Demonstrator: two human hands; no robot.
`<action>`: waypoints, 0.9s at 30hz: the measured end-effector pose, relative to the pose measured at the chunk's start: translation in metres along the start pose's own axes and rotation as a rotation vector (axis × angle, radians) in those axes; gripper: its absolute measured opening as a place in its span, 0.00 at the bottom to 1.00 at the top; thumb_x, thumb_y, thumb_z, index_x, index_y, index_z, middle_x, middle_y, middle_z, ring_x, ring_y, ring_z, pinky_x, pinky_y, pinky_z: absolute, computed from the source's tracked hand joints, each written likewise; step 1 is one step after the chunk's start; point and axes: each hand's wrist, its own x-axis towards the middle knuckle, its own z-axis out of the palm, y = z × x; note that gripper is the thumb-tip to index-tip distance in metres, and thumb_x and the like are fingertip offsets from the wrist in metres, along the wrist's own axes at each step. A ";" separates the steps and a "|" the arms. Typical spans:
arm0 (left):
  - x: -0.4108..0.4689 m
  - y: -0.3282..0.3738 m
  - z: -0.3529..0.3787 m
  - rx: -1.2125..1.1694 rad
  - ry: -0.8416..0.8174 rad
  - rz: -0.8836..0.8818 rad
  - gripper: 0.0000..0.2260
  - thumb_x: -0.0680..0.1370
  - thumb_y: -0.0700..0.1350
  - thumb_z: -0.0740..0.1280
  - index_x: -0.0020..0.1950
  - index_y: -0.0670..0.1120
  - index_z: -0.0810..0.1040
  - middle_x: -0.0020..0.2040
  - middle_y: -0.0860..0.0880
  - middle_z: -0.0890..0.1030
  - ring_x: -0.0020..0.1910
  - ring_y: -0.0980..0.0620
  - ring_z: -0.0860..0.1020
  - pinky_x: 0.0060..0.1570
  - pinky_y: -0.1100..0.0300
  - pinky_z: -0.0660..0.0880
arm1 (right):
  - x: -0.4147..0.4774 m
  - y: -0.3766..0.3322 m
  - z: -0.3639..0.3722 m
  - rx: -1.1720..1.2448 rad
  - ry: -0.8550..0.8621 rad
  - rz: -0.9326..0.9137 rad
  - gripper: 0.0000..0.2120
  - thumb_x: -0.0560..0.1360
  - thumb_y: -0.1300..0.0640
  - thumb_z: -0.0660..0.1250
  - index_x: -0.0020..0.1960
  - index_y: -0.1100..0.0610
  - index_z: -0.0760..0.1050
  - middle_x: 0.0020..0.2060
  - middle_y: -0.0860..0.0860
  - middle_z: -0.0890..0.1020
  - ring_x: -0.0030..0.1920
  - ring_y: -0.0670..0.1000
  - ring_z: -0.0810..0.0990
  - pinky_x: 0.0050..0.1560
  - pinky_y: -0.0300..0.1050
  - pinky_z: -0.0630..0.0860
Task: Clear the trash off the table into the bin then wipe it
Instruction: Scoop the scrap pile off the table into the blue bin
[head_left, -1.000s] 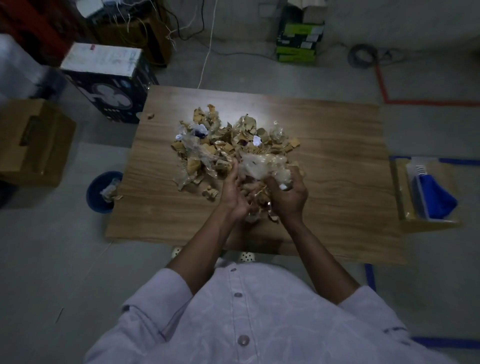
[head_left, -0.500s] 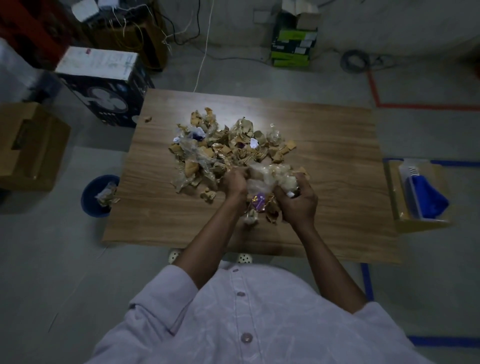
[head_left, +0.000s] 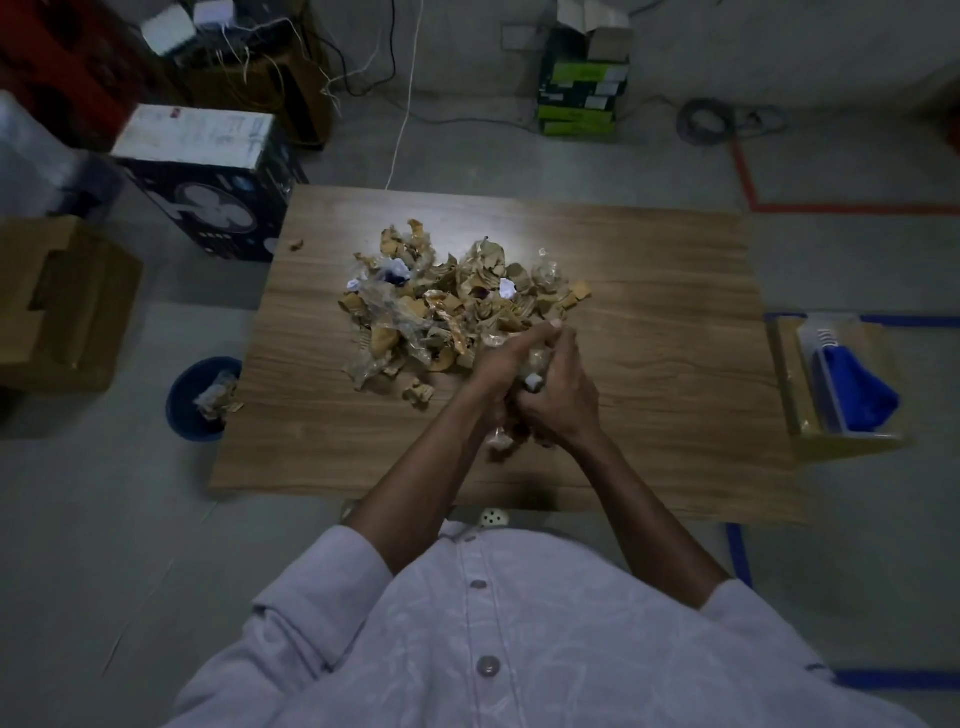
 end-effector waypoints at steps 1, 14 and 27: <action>0.001 -0.001 -0.001 -0.051 0.009 -0.008 0.22 0.70 0.54 0.79 0.56 0.40 0.84 0.44 0.44 0.84 0.37 0.47 0.82 0.39 0.56 0.80 | 0.001 0.001 0.000 0.072 -0.016 -0.018 0.43 0.66 0.41 0.69 0.75 0.49 0.53 0.60 0.51 0.74 0.52 0.59 0.82 0.45 0.52 0.79; -0.010 0.006 -0.002 -0.459 -0.373 -0.117 0.26 0.77 0.49 0.73 0.72 0.40 0.74 0.70 0.39 0.75 0.69 0.41 0.76 0.75 0.46 0.65 | 0.011 -0.012 0.011 0.419 0.222 -0.131 0.24 0.83 0.36 0.47 0.66 0.42 0.75 0.71 0.49 0.68 0.72 0.59 0.65 0.71 0.59 0.64; -0.008 0.001 0.023 -0.492 -0.035 0.042 0.10 0.74 0.40 0.71 0.54 0.39 0.80 0.49 0.41 0.81 0.46 0.45 0.81 0.41 0.56 0.81 | 0.012 -0.027 0.013 0.227 0.429 -0.128 0.36 0.83 0.34 0.38 0.72 0.52 0.73 0.68 0.47 0.79 0.66 0.49 0.76 0.62 0.56 0.66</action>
